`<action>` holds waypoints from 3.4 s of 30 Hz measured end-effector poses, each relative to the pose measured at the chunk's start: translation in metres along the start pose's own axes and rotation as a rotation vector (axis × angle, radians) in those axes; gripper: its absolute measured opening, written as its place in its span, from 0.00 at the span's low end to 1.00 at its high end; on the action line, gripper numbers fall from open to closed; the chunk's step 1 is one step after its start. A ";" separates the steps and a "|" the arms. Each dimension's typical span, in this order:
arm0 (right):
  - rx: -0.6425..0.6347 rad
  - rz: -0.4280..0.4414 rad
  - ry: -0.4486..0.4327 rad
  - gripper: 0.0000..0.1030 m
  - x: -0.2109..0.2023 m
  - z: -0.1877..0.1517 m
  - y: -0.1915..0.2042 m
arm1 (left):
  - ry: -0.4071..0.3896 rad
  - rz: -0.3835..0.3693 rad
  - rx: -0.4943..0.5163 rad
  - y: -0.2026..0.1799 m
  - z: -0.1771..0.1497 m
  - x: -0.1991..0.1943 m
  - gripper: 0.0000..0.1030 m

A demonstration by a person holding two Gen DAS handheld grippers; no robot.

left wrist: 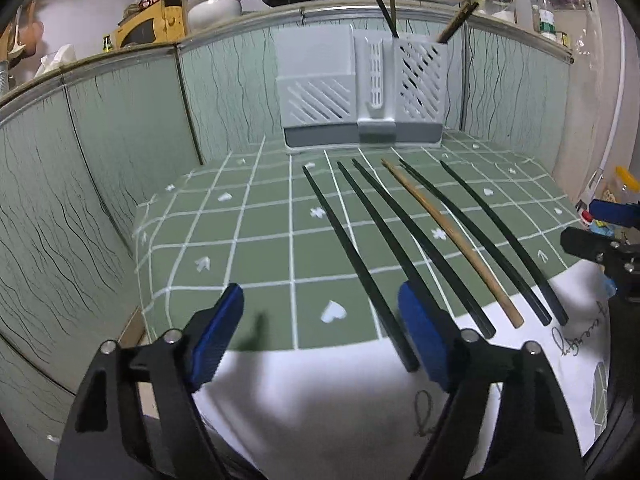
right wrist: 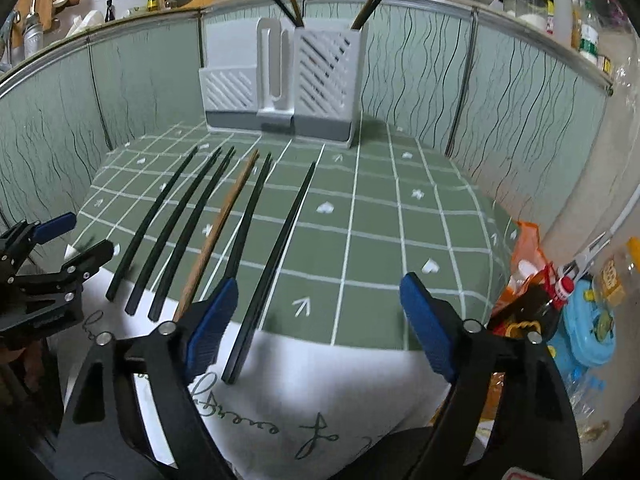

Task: Organize utensils
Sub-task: 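Close the left gripper on a black chopstick while the right gripper grasps a black chopstick, then lift both held black chopsticks and carry them toward the white holder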

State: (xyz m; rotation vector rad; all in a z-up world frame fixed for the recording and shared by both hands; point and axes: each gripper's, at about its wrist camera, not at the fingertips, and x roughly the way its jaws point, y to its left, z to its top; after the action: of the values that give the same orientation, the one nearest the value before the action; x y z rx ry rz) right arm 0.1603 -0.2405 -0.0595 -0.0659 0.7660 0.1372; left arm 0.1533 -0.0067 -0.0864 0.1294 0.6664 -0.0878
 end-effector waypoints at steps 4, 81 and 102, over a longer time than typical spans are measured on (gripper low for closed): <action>-0.006 0.008 0.029 0.67 0.008 -0.006 0.009 | 0.036 -0.013 0.007 -0.010 -0.005 0.009 0.65; 0.102 0.106 -0.205 0.06 -0.080 0.055 -0.017 | -0.179 -0.139 -0.070 0.044 0.084 -0.077 0.08; 0.084 0.124 -0.266 0.06 -0.105 0.094 -0.023 | -0.180 -0.207 -0.047 0.047 0.115 -0.085 0.08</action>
State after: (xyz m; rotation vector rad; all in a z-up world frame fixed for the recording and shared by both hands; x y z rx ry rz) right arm 0.1537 -0.2634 0.0809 0.0790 0.5097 0.2267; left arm 0.1623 0.0259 0.0605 0.0059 0.5002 -0.2798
